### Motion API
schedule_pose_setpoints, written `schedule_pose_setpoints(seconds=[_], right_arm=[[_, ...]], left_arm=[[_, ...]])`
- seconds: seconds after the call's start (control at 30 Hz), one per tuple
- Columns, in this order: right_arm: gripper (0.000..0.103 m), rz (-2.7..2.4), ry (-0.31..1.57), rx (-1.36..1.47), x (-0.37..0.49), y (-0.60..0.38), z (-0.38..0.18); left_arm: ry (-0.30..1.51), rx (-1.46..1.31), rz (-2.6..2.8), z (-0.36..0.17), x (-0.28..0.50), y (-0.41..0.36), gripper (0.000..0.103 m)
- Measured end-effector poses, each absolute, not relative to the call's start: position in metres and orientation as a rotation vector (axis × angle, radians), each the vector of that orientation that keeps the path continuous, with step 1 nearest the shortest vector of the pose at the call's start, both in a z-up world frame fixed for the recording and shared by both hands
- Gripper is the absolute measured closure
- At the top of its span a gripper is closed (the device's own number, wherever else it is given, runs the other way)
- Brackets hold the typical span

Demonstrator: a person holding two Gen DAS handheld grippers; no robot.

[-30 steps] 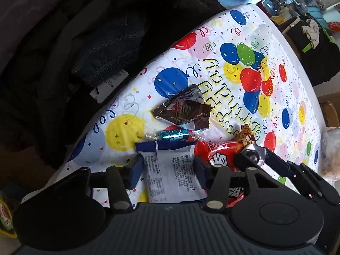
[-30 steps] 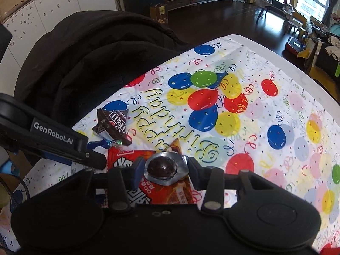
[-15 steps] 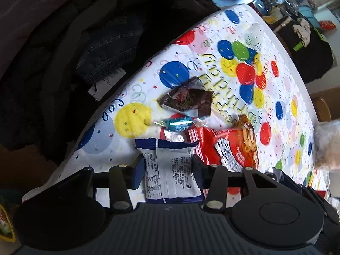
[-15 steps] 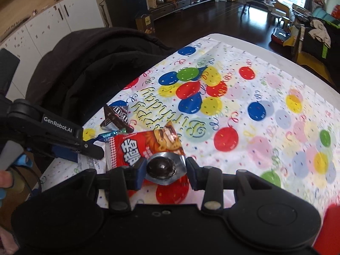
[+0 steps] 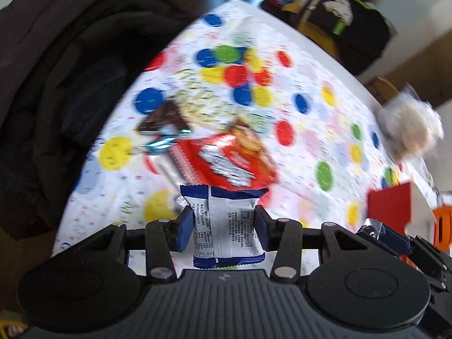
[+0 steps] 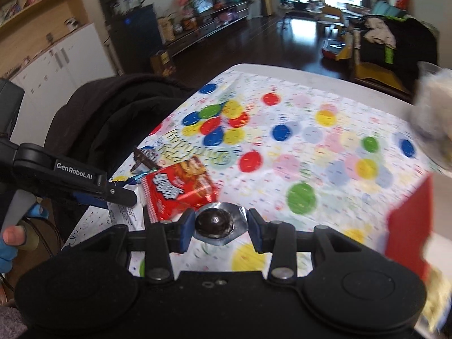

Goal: Organize snacks
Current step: 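Carry the white packet and red bag over the red box with both tools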

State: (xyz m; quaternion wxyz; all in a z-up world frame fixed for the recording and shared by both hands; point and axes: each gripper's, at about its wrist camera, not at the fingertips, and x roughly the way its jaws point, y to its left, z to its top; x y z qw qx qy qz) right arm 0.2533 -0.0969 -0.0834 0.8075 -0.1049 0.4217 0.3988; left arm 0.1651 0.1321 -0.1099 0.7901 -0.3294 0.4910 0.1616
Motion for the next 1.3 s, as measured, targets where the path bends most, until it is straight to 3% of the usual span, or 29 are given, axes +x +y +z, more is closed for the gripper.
schedule_pose_setpoints(seconds=[0.8,1.3], right_arm=[[0.064,0.522,0.833,-0.07,0.301,-0.337,-0.062],[0.064,0.422,0.942,-0.051,0.383,-0.405,-0.098]], left_arm=[[1.05,-0.337,-0.077,-0.033,0.283,-0.113,0.058],[1.151,-0.178,-0.096,-0.056,0.377,-0.207,0.058]])
